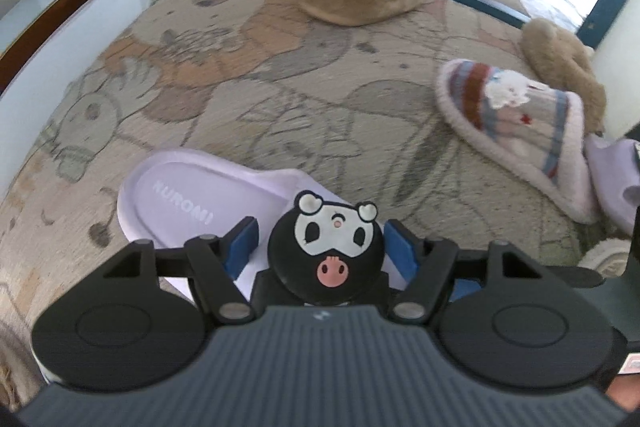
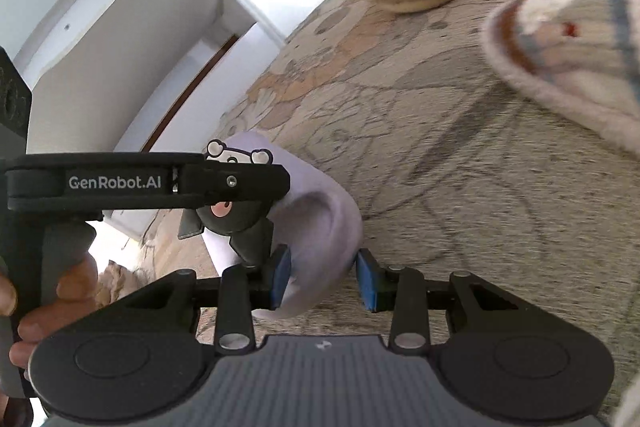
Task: Organize scattered shoes
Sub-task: 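Carry the lilac slide with the left tool toward the white shelf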
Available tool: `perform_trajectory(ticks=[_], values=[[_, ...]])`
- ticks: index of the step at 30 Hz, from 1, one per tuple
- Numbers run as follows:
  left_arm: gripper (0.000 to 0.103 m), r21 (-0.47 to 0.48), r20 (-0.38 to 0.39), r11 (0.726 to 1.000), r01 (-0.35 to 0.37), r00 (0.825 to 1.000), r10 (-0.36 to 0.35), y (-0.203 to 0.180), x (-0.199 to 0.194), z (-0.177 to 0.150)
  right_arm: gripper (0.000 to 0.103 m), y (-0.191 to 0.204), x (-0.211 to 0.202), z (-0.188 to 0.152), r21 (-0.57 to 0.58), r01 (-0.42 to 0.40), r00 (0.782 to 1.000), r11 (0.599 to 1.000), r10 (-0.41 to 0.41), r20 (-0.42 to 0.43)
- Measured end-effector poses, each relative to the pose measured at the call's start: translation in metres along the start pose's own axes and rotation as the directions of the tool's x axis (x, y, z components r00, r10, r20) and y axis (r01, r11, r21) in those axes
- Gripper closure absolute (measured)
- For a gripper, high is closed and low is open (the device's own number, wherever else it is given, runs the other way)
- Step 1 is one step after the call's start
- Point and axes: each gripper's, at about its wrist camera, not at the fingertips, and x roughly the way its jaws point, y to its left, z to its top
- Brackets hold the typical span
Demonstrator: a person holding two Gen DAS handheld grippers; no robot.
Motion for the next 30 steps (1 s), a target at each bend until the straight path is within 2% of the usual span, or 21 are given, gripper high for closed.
perform_trajectory(ticks=[7,11,16,30], values=[[0.034,-0.072,-0.005,0.997,-0.042,0.999,0.042,0.039,-0.008,-0.012,0.064,0.032,0.03,-0.001,-0.05,-0.036,0.998,0.998,0.034,-0.048],[0.032,-0.113,-0.003,0.99,-0.09,0.996,0.09,0.064,-0.012,-0.019,0.064,0.053,0.051,-0.003,-0.085,-0.048,0.996,0.995,0.042,-0.078],[0.032,-0.162,-0.007,0.981,-0.104,0.994,0.105,0.09,-0.017,-0.026,0.064,0.073,0.069,-0.004,-0.111,-0.072,0.994,0.991,0.061,-0.093],[0.032,-0.209,-0.006,0.967,-0.143,0.989,0.145,0.125,-0.03,-0.04,0.064,0.106,0.097,-0.014,-0.141,-0.103,0.987,0.985,0.084,-0.133]])
